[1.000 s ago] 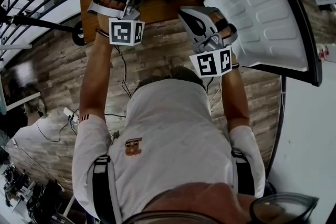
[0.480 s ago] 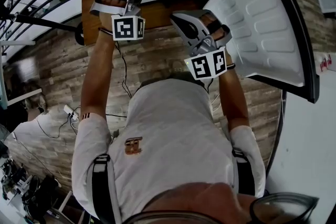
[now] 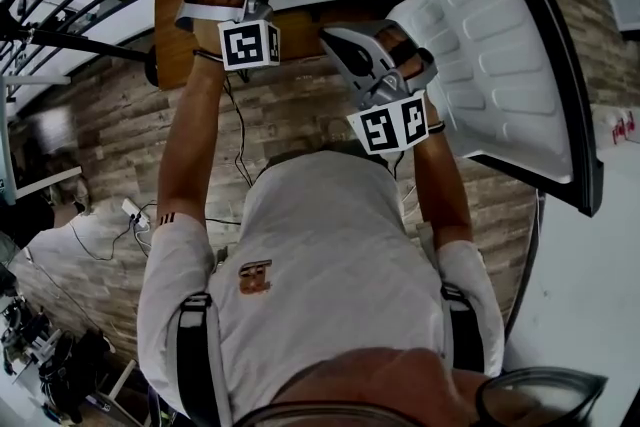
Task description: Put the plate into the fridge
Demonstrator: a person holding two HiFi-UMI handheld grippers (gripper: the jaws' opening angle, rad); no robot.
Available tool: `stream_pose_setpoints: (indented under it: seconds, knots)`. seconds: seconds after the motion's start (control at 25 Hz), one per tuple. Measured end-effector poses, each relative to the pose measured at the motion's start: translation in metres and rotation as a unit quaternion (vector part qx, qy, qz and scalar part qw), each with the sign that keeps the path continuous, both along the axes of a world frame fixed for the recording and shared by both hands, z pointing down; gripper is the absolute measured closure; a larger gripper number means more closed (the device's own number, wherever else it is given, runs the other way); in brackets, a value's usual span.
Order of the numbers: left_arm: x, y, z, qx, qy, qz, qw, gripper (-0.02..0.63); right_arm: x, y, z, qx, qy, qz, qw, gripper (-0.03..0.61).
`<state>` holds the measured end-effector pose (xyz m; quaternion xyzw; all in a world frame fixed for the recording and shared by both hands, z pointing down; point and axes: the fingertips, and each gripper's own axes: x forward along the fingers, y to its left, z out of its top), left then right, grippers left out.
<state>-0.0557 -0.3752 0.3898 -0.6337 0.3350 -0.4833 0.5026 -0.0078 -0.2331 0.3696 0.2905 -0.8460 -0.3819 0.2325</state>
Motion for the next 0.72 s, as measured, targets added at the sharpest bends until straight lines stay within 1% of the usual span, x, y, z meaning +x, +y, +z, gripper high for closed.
stream_pose_setpoints:
  seconds: [0.52, 0.72]
  knots:
    - [0.001, -0.027, 0.006, 0.009, -0.028, -0.056, 0.9980, 0.584, 0.004, 0.000, 0.005, -0.006, -0.009, -0.022, 1.000, 0.545]
    - [0.000, -0.036, 0.008, 0.005, -0.030, -0.074, 0.9968, 0.583, 0.005, 0.000, 0.006, -0.008, -0.013, -0.028, 0.999, 0.545]
